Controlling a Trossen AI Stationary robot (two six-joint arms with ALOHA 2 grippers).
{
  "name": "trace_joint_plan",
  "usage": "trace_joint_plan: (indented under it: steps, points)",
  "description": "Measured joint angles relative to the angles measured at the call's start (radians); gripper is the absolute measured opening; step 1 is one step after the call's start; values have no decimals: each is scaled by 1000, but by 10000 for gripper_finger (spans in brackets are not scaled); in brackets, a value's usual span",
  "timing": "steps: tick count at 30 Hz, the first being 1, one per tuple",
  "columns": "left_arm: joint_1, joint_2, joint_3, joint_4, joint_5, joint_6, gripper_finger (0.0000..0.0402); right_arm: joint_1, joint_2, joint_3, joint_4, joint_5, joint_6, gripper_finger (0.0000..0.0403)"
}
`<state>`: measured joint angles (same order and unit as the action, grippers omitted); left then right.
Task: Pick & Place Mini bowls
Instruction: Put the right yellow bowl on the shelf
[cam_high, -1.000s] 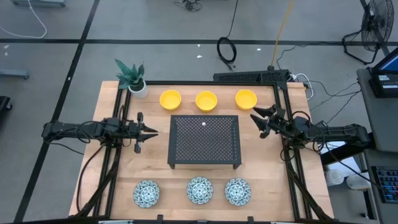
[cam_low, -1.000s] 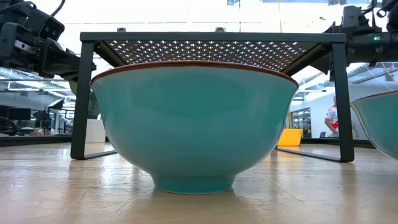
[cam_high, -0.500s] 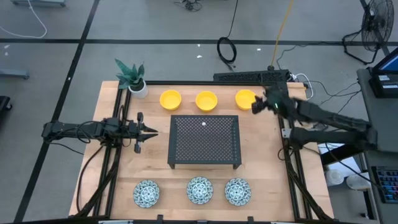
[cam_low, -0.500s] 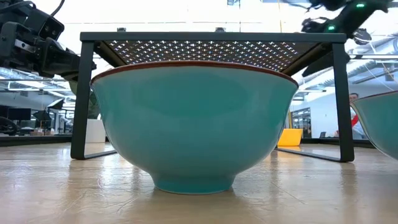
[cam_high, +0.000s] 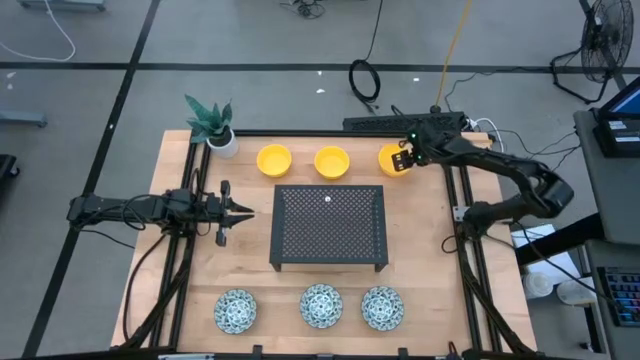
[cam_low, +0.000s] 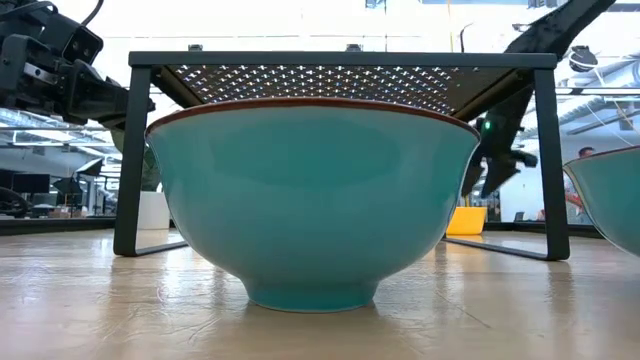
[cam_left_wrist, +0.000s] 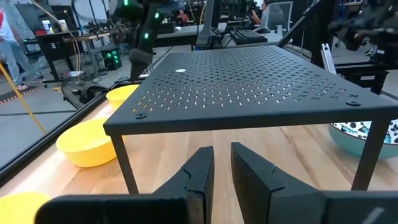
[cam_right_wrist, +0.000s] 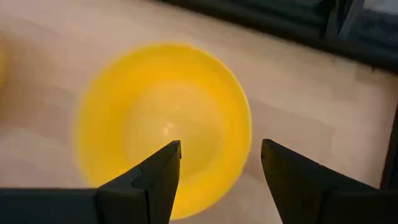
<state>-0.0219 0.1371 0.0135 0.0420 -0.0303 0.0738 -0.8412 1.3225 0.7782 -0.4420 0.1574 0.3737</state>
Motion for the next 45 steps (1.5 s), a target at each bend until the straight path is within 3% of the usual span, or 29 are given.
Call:
trace_joint_plan:
  steps: [16,20,27,29,38,45]
  points:
    - [0,0,1,11,3,0,61,-24,102,-54,160,55,-17,198]
    - [0,0,1,13,3,0,61,-24,102,-54,154,55,-19,149]
    - [0,0,2,13,3,0,61,-24,102,-54,158,55,-94,18]
    - [0,0,2,13,3,0,61,-23,99,-52,181,53,-137,10]
    - [0,0,3,13,3,0,61,-3,-83,-53,319,56,-265,1]
    - [0,0,3,18,2,1,61,100,-261,-53,482,51,-399,1]
